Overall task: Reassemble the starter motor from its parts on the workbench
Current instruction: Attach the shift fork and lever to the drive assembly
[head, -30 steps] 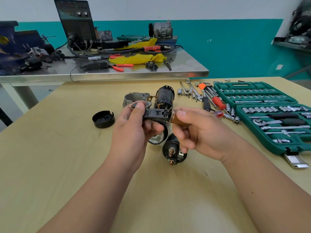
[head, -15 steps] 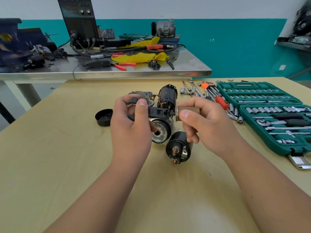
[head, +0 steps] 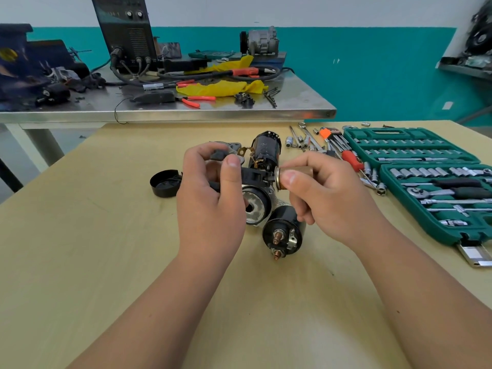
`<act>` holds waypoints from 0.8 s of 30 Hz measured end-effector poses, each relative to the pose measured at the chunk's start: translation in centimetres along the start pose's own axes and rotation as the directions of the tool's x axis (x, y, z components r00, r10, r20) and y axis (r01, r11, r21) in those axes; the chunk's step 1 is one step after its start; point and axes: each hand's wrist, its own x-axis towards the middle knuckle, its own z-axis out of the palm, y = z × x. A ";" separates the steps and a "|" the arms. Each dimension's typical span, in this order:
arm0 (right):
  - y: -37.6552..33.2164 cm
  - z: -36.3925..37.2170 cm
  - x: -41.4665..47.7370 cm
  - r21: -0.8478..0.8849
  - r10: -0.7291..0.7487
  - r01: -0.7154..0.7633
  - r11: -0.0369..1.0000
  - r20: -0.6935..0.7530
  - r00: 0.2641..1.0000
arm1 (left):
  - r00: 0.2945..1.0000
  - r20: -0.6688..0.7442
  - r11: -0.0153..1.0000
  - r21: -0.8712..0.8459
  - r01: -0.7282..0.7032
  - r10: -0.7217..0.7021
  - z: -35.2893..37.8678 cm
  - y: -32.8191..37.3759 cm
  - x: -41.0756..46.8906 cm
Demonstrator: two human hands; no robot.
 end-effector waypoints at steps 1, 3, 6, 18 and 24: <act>-0.1 0.0 0.0 -0.001 0.007 -0.007 1.000 0.002 1.000 | 1.000 -0.002 1.000 -0.001 0.005 -0.005 0.0 0.0 0.0; -0.2 0.1 0.0 0.000 0.019 -0.019 1.000 0.010 1.000 | 1.000 -0.004 1.000 -0.009 0.023 -0.023 0.0 0.1 0.0; -0.3 0.2 0.0 0.024 0.028 -0.029 0.999 0.025 0.999 | 0.997 -0.004 0.995 -0.064 0.077 -0.078 0.1 0.2 0.0; -0.4 0.4 -0.1 0.062 0.035 -0.035 0.997 0.008 0.999 | 0.983 0.050 0.967 -0.179 0.181 -0.175 0.2 0.0 0.3; -0.1 0.2 0.2 0.139 0.095 -0.099 0.985 0.036 0.995 | 0.997 0.031 0.982 -0.176 0.071 -0.067 0.2 -0.1 0.2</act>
